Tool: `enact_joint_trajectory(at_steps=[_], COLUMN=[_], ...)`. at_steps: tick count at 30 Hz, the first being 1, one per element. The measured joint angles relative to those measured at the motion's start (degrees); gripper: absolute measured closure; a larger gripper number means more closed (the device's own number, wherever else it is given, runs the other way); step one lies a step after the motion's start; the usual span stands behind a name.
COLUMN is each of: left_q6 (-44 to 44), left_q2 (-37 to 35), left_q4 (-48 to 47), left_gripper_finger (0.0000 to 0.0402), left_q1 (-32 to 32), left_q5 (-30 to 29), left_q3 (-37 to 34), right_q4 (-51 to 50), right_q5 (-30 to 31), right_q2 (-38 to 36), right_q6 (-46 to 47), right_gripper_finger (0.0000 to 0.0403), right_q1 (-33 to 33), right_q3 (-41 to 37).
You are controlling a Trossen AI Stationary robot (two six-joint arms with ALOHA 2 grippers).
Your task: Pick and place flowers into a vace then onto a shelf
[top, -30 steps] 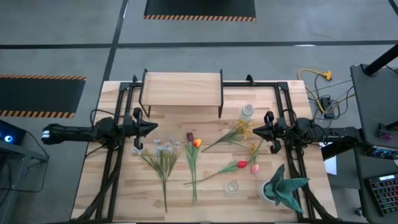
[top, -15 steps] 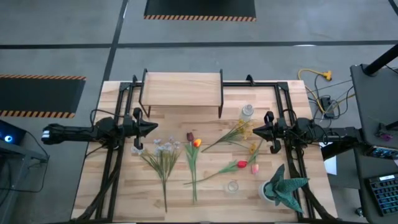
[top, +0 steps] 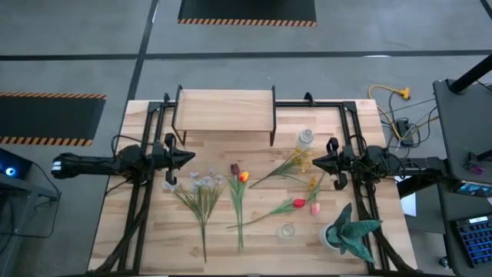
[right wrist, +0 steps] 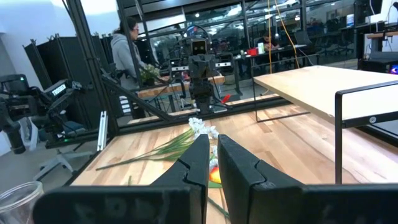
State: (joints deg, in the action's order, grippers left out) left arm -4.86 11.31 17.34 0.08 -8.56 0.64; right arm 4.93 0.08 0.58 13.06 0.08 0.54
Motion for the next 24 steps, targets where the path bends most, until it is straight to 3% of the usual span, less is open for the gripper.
enact_joint_trajectory(at_steps=[6, 12, 17, 24], left_q6=[0.0, 0.0, 0.0, 0.0], left_q2=[0.0, 0.0, 0.0, 0.0], left_q4=[0.0, 0.0, 0.0, 0.0], left_gripper_finger=[0.0402, 0.0402, 0.0402, 0.0402], left_q1=[0.0, 0.0, 0.0, 0.0], left_q5=[0.0, 0.0, 0.0, 0.0], left_q3=[0.0, 0.0, 0.0, 0.0], right_q4=[0.4, 3.6, 9.0, 9.5], right_q5=[0.0, 0.3, 3.5, 18.5], right_q2=[0.0, 0.0, 0.0, 0.0], right_q6=[0.4, 7.2, 21.6, 31.5], right_gripper_finger=[0.0376, 0.0376, 0.0376, 0.0376], right_q1=[0.0, 0.0, 0.0, -0.1], right_q3=[0.0, 0.0, 0.0, 0.0])
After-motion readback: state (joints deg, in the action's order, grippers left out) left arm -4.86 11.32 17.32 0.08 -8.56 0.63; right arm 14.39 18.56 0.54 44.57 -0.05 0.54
